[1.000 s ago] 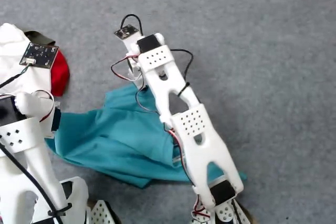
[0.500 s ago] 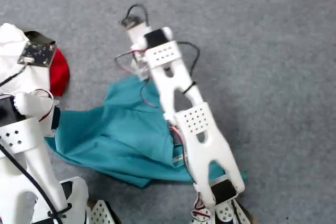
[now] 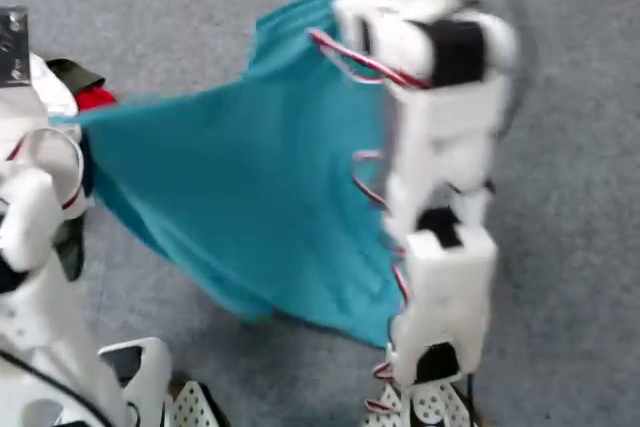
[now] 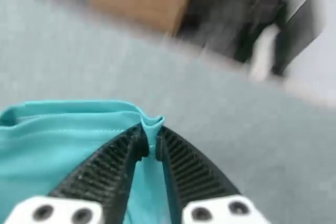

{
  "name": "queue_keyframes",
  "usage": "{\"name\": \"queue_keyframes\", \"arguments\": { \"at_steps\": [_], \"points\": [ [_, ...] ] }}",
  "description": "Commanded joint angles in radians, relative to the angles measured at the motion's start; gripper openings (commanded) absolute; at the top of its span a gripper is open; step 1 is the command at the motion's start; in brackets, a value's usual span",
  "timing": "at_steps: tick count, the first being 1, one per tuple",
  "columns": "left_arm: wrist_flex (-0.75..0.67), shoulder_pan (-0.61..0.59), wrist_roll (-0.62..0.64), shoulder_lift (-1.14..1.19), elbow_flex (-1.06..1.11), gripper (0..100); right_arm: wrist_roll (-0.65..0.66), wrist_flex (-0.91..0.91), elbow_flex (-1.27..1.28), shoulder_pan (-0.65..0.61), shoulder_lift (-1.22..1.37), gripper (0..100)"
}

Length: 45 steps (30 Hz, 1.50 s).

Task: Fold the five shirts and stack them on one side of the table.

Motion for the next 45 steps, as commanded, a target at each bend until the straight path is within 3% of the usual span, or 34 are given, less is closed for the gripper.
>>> {"name": "queue_keyframes", "arguments": {
  "at_steps": [1, 5, 8, 13, 16, 20, 26, 30, 34, 36, 38, 40, 45],
  "points": [
    [-0.034, 0.120, 0.037, -0.003, -0.202, 3, -0.002, -0.081, -0.033, 0.103, -0.263, 1.3],
    [-0.025, 0.228, 0.037, -0.002, -0.406, 3, 0.000, -0.229, -0.031, 0.232, -0.427, 1.3],
    [-0.020, 0.245, 0.037, -0.002, -0.510, 3, 0.051, -0.310, -0.031, 0.298, -0.519, 1.3],
    [0.135, 0.246, 0.037, -0.003, -0.708, 3, 0.123, -0.338, -0.030, 0.315, -0.671, 1.3],
    [0.144, 0.242, 0.034, -0.023, -0.722, 3, 0.149, -0.338, -0.030, 0.316, -0.743, 1.3],
    [0.144, 0.245, 0.034, -0.103, -0.605, 3, 0.158, -0.339, 0.013, 0.318, -0.780, 1.3],
    [0.126, 0.252, 0.028, -0.157, -0.159, 3, 0.199, -0.364, 0.317, 0.311, -0.779, 1.3],
    [-0.147, 0.246, 0.028, -0.115, 0.211, 3, 0.244, -0.486, 0.699, 0.233, -0.779, 1.3],
    [-0.723, 0.165, 0.037, -0.018, 0.539, 3, 0.285, -0.796, 1.133, 0.180, -0.728, 1.3],
    [-1.039, 0.124, 0.037, 0.080, 0.624, 3, 0.287, -0.990, 1.288, 0.176, -0.664, 1.3],
    [-1.241, 0.088, 0.037, 0.203, 0.621, 3, 0.282, -1.137, 1.357, 0.176, -0.575, 1.3],
    [-1.270, 0.082, 0.037, 0.321, 0.535, 3, 0.281, -1.221, 1.348, 0.175, -0.469, 1.3],
    [-1.096, 0.128, 0.035, 0.555, 0.260, 3, 0.279, -1.235, 1.133, 0.176, -0.240, 1.3]
  ]
}}
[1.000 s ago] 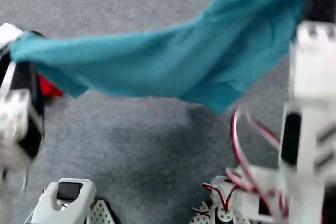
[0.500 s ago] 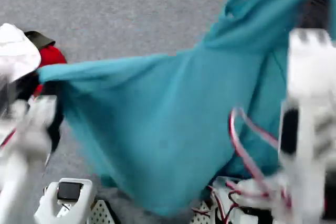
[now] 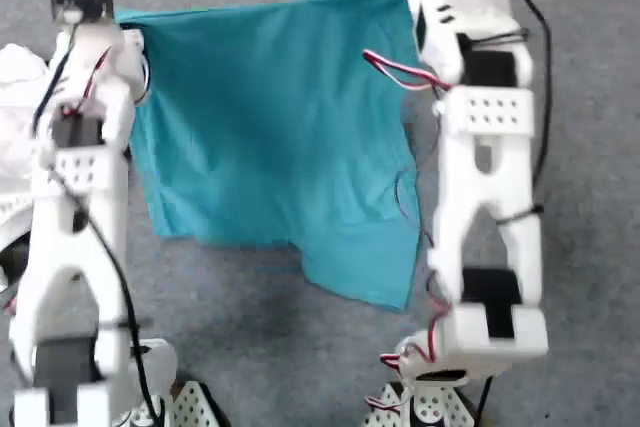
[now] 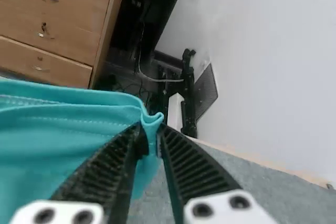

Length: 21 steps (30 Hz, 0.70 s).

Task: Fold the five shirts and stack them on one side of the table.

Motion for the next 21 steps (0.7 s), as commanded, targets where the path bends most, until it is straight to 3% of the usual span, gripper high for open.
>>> {"name": "queue_keyframes", "arguments": {
  "at_steps": [1, 7, 13, 16, 21],
  "points": [
    [0.089, 0.039, 0.011, 0.120, -0.217, 3, 0.002, -0.012, -0.191, -0.008, 0.110, 1.3],
    [0.273, 0.062, 0.005, 0.216, -0.331, 3, 0.002, 0.229, -0.504, -0.009, 0.239, 1.3],
    [0.448, 0.056, -0.017, 0.213, -0.332, 3, 0.002, 0.474, -0.644, -0.005, 0.288, 1.3],
    [0.549, 0.033, -0.083, 0.175, -0.366, 3, 0.002, 0.632, -0.720, -0.006, 0.272, 1.3],
    [0.701, 0.022, -0.086, 0.017, -0.503, 3, 0.002, 0.809, -0.957, -0.003, 0.211, 1.3]
  ]
}}
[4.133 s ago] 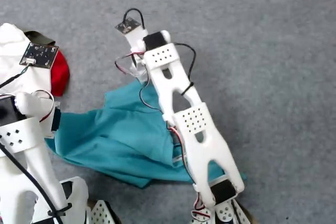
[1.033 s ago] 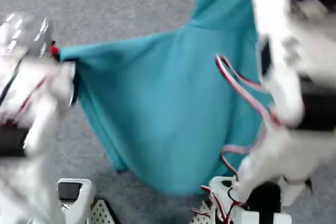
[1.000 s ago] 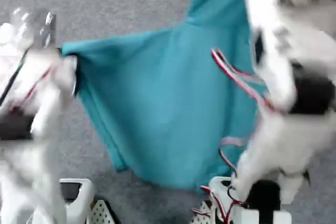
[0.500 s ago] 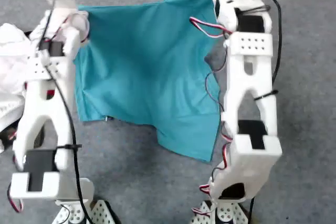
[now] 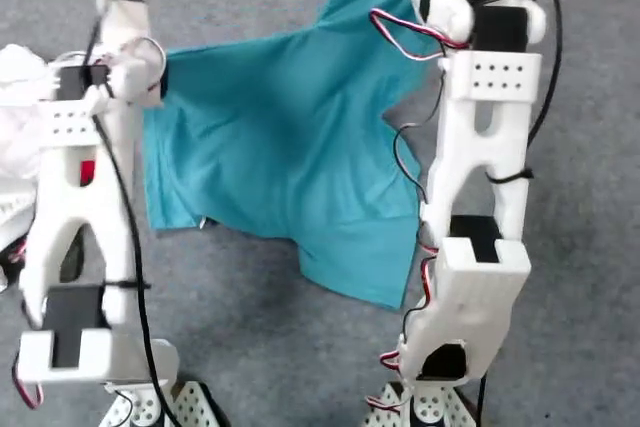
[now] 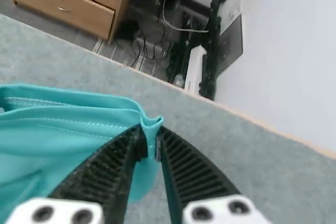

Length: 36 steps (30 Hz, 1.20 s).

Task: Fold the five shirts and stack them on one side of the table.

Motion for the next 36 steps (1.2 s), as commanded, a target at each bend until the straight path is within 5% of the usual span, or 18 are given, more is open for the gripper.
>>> {"name": "queue_keyframes", "arguments": {
  "at_steps": [1, 6, 13, 25, 31, 36],
  "points": [
    [0.123, -0.010, -0.017, -0.164, -0.150, 3, -0.002, 0.123, -0.228, -0.003, -0.104, 1.3],
    [0.431, 0.090, -0.081, -0.351, -0.314, 3, 0.000, 0.304, -0.489, -0.003, -0.213, 1.3],
    [0.589, 0.097, -0.012, -0.545, -0.363, 3, -0.002, 0.381, -0.570, -0.002, -0.467, 1.3],
    [0.606, 0.096, 0.057, -0.864, -0.351, 3, -0.028, 0.006, -0.127, 0.069, -0.852, 1.3],
    [0.371, 0.097, 0.052, -0.873, 0.079, 3, -0.023, -0.124, 0.237, 0.058, -0.869, 1.3],
    [-0.169, 0.088, 0.048, -0.864, 0.579, 3, 0.006, -0.290, 0.604, -0.003, -0.849, 1.3]
  ]
}}
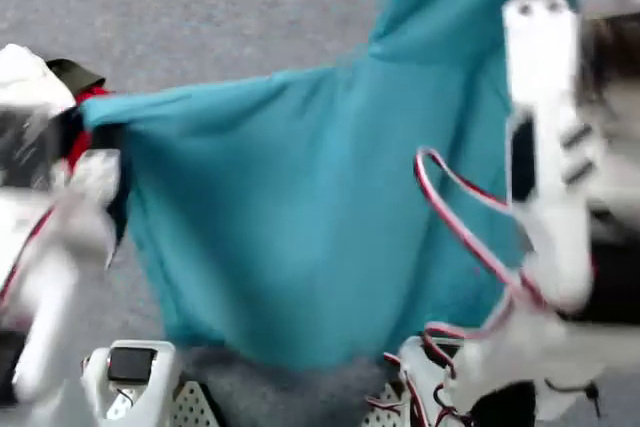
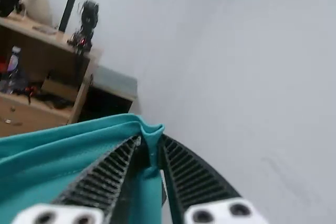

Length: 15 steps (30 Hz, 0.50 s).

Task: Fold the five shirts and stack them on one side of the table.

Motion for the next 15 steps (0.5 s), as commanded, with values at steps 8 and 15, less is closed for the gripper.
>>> {"name": "queue_keyframes", "arguments": {
  "at_steps": [8, 15],
  "points": [
    [-1.123, -0.027, -0.077, 0.305, 0.496, 3, 0.051, -0.477, 0.397, -0.040, 0.358, 1.3],
    [-0.884, -0.025, -0.098, 0.658, 0.214, 3, -0.015, -0.299, 0.101, -0.040, 0.619, 1.3]
  ]
}}
